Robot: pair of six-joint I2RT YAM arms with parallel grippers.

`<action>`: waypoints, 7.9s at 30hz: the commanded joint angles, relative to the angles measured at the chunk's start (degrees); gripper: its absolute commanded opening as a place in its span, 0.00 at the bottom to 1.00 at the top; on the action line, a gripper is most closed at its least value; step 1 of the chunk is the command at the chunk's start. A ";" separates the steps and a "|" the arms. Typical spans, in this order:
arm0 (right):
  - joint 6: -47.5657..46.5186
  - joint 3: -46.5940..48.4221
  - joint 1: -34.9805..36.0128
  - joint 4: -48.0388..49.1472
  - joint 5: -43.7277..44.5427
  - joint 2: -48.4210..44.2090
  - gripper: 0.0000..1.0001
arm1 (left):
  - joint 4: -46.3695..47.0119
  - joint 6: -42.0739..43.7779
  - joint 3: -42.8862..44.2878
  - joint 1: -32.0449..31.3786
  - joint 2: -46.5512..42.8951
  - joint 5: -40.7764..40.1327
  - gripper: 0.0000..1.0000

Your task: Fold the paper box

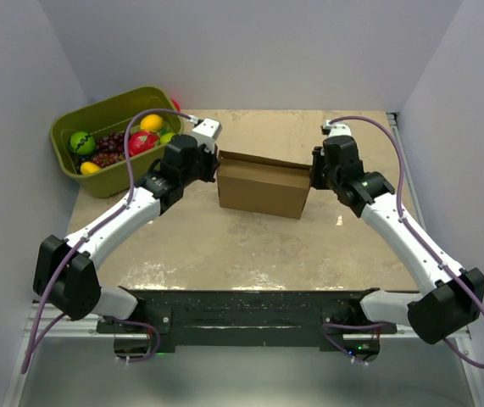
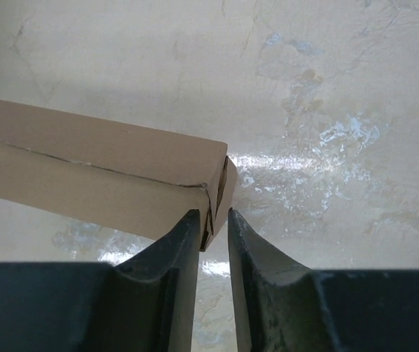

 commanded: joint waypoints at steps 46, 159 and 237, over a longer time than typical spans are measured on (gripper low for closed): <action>1.78 -7.48 4.67 0.76 3.34 -2.11 0.00 | -7.81 -3.07 1.71 -0.50 1.38 4.17 0.23; 2.66 -10.11 6.07 2.17 5.27 -2.29 0.00 | 2.38 -0.78 -0.14 0.38 -1.16 -0.67 0.33; 3.80 2.72 3.61 4.19 4.39 -0.53 0.79 | 2.13 -3.51 -10.51 -0.94 -5.82 -4.54 0.54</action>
